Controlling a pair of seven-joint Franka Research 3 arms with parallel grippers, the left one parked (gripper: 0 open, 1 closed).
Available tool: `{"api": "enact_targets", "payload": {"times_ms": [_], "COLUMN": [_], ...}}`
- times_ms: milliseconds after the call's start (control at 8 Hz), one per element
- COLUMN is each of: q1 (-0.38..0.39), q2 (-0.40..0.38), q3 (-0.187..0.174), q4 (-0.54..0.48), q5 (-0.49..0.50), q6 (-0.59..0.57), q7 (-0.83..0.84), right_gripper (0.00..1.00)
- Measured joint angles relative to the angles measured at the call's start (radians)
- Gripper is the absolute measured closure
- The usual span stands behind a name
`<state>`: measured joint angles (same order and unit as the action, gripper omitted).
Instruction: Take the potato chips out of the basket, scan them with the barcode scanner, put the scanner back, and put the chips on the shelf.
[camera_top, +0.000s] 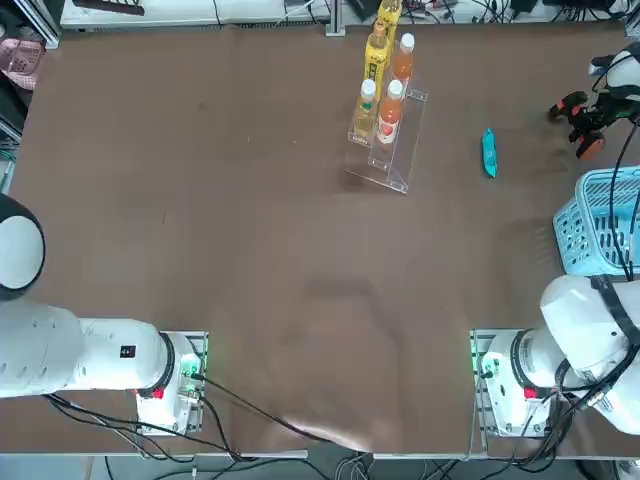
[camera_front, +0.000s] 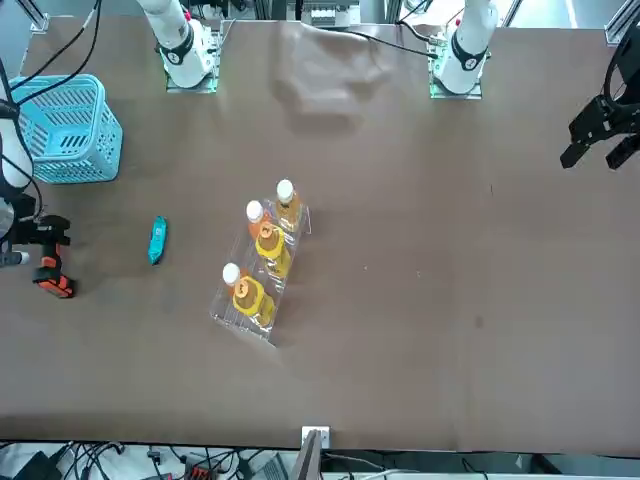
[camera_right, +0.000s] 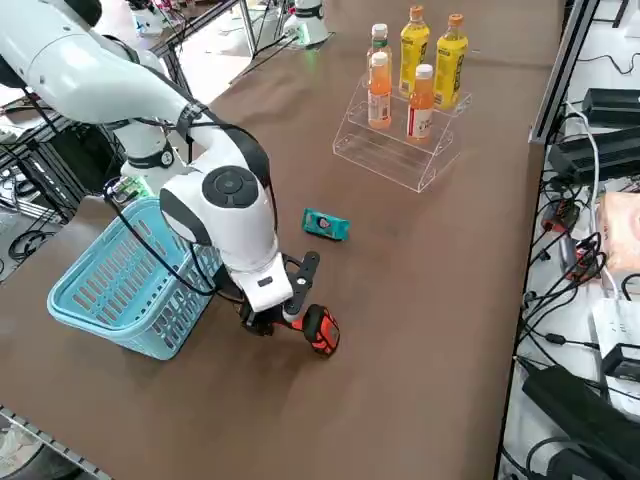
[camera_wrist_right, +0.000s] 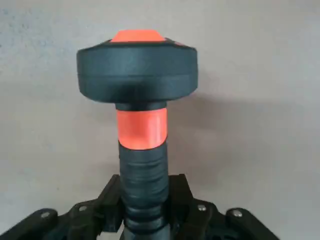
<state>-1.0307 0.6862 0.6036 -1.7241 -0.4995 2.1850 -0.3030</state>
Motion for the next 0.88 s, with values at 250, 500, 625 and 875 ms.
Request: {"api": "enact_targets", "payload": {"times_ms": [250, 500, 625, 875], "q1": [0.0, 0.0, 0.0, 0.0], "q2": [0.008, 0.011, 0.012, 0.013], "q3": [0.0, 0.0, 0.0, 0.0], "q4": [0.0, 0.0, 0.0, 0.0], "q5": [-0.001, -0.004, -0.008, -0.009], "q6": [0.009, 0.011, 0.012, 0.012], "q7": [0.0, 0.0, 0.0, 0.0], "right_gripper": [0.59, 0.59, 0.59, 0.59]}}
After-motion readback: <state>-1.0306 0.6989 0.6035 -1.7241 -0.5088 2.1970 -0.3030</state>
